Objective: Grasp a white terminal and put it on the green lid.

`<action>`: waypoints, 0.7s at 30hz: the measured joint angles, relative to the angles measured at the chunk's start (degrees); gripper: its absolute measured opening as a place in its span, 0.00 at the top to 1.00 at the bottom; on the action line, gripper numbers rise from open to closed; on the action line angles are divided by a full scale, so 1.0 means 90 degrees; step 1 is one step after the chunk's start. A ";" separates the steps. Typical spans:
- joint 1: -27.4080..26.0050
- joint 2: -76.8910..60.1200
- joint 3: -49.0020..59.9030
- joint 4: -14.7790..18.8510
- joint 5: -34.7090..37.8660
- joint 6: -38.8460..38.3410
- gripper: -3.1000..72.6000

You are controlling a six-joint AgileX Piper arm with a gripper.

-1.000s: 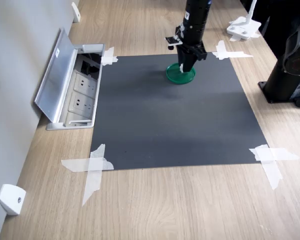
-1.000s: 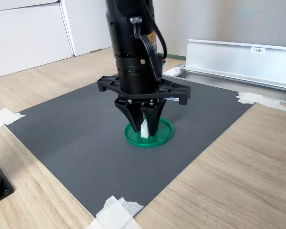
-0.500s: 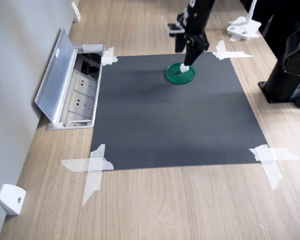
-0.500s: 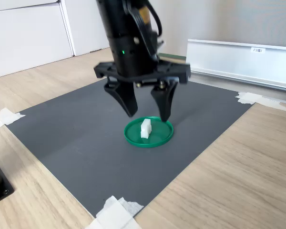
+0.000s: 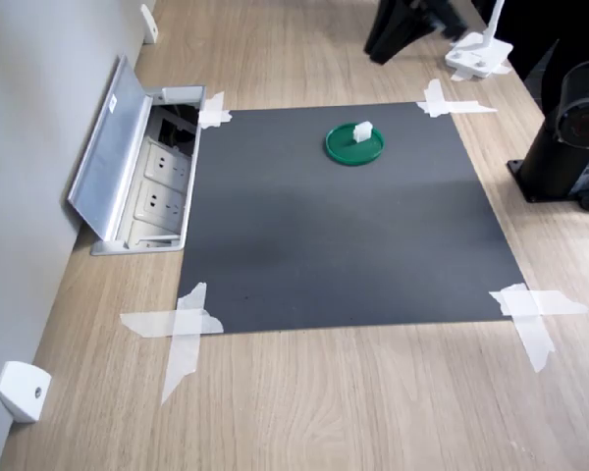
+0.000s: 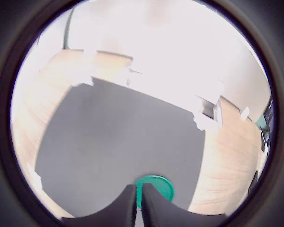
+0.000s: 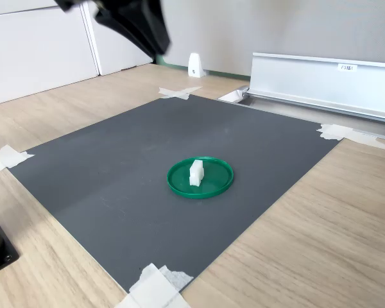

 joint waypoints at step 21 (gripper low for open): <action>0.0000 -0.4600 0.1910 -0.0352 -0.0491 0.2698 0.97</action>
